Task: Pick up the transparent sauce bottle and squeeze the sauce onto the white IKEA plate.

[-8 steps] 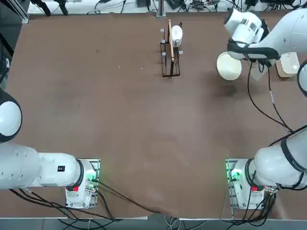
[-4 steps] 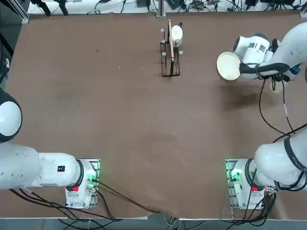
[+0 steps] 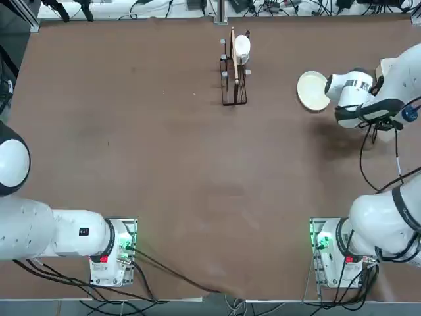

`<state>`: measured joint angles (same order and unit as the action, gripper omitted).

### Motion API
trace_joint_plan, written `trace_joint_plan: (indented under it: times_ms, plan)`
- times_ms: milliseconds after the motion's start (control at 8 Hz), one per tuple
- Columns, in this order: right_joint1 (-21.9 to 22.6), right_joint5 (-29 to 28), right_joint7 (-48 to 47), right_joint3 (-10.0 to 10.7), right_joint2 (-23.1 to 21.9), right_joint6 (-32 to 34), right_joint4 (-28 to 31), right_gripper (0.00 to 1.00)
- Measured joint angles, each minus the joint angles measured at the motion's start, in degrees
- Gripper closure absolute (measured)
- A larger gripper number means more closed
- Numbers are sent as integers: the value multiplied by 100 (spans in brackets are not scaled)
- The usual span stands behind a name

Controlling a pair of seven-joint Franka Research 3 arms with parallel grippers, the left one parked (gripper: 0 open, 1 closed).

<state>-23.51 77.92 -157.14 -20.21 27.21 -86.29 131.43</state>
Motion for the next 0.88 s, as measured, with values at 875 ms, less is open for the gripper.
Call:
trace_joint_plan:
  times_ms: [875]
  plan:
    - [-40, 111, -303, 9, 384, 14, 18, 60]
